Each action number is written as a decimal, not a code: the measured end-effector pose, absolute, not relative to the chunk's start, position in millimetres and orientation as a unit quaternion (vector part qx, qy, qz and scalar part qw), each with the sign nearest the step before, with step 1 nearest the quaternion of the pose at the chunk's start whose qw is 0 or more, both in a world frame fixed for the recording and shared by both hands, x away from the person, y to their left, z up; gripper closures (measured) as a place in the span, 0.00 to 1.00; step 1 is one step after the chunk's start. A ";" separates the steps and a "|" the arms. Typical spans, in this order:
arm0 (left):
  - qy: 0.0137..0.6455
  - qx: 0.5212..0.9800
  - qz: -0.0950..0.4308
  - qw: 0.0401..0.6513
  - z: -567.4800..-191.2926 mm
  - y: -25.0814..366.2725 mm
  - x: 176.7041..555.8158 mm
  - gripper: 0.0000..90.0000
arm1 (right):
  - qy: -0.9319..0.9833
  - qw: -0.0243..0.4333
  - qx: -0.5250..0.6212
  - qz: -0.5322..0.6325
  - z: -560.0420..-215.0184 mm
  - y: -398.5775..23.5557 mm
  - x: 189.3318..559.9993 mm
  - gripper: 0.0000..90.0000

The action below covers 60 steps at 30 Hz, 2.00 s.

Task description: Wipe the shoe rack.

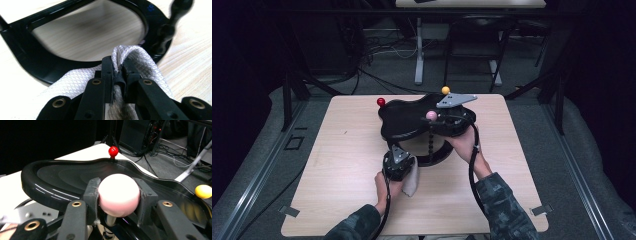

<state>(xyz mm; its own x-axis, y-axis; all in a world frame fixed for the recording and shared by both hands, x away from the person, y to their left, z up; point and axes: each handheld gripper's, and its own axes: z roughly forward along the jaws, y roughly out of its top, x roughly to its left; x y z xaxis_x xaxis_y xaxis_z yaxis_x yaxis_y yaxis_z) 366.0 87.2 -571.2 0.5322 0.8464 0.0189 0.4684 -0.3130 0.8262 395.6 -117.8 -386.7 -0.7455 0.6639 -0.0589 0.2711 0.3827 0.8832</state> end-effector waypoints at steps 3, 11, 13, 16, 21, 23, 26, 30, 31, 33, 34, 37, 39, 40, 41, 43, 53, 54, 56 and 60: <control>0.422 0.775 0.233 0.408 -569.8 89.6 365.3 0.91 | 0.798 0.207 0.291 0.486 -389.5 -125.3 391.4 0.66; 0.407 0.781 0.237 0.409 -574.1 83.4 366.3 0.91 | 0.767 0.256 0.324 0.490 -400.3 -121.6 380.2 0.66; 0.407 0.782 0.238 0.407 -574.3 85.1 367.4 0.91 | 0.767 0.267 0.320 0.487 -400.5 -120.3 378.4 0.66; 0.416 0.778 0.238 0.406 -575.0 89.1 368.5 0.91 | 0.769 0.253 0.316 0.495 -400.5 -123.6 379.6 0.67; 0.419 0.778 0.235 0.404 -574.9 94.7 369.4 0.91 | 0.774 0.223 0.304 0.508 -400.5 -134.3 382.1 0.67; 0.421 0.777 0.238 0.402 -574.7 97.2 370.3 0.91 | 0.778 0.218 0.300 0.508 -399.7 -136.6 382.3 0.67; 0.423 0.775 0.246 0.399 -576.2 102.7 372.9 0.91 | 0.780 0.225 0.299 0.502 -399.4 -137.3 380.8 0.67; 0.435 0.768 0.250 0.398 -577.8 109.6 378.6 0.91 | 0.776 0.231 0.303 0.503 -400.4 -135.9 379.9 0.67; 0.435 0.769 0.253 0.394 -577.7 111.4 380.2 0.91 | 0.776 0.231 0.303 0.502 -400.4 -135.7 379.8 0.67; 0.444 0.764 0.254 0.393 -577.3 115.9 384.4 0.91 | 0.775 0.235 0.307 0.500 -400.6 -135.4 379.0 0.67; 0.447 0.764 0.256 0.389 -577.1 118.6 386.5 0.91 | 0.775 0.235 0.307 0.500 -400.6 -135.3 378.8 0.67; 0.461 0.754 0.260 0.388 -577.4 127.9 393.5 0.91 | 0.774 0.237 0.308 0.501 -401.3 -135.3 378.5 0.67; 0.466 0.751 0.263 0.387 -578.4 133.7 397.9 0.91 | 0.772 0.234 0.306 0.505 -401.8 -135.3 378.8 0.67; 0.470 0.748 0.264 0.387 -578.3 137.0 400.3 0.92 | 0.773 0.234 0.305 0.505 -401.8 -135.3 378.7 0.67; 0.477 0.744 0.260 0.390 -578.4 139.9 403.2 0.91 | 0.772 0.234 0.306 0.505 -401.9 -135.3 378.7 0.67; 0.487 0.737 0.254 0.394 -578.4 144.0 408.9 0.92 | 0.771 0.233 0.307 0.507 -402.3 -135.2 378.8 0.67; 0.486 0.744 0.277 0.366 -578.1 154.5 432.0 0.92 | 0.770 0.231 0.308 0.510 -403.0 -135.4 378.6 0.67; 0.486 0.745 0.275 0.365 -577.8 155.0 433.3 0.92 | 0.770 0.232 0.309 0.509 -403.0 -135.4 378.5 0.67; 0.488 0.743 0.280 0.363 -577.8 156.2 436.8 0.92 | 0.769 0.232 0.309 0.509 -403.1 -135.5 378.6 0.67; 0.489 0.744 0.288 0.354 -580.0 159.5 444.7 0.92 | 0.769 0.232 0.309 0.509 -403.1 -135.4 378.5 0.67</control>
<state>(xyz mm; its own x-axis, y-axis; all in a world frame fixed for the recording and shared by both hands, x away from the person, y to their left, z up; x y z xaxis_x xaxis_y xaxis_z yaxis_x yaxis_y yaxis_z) 444.7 159.5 -580.0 0.3557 0.9310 0.0825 0.5236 -0.2716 0.8075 378.5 -135.4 -403.1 -0.7015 0.7115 -0.0419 0.2396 0.2908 0.9263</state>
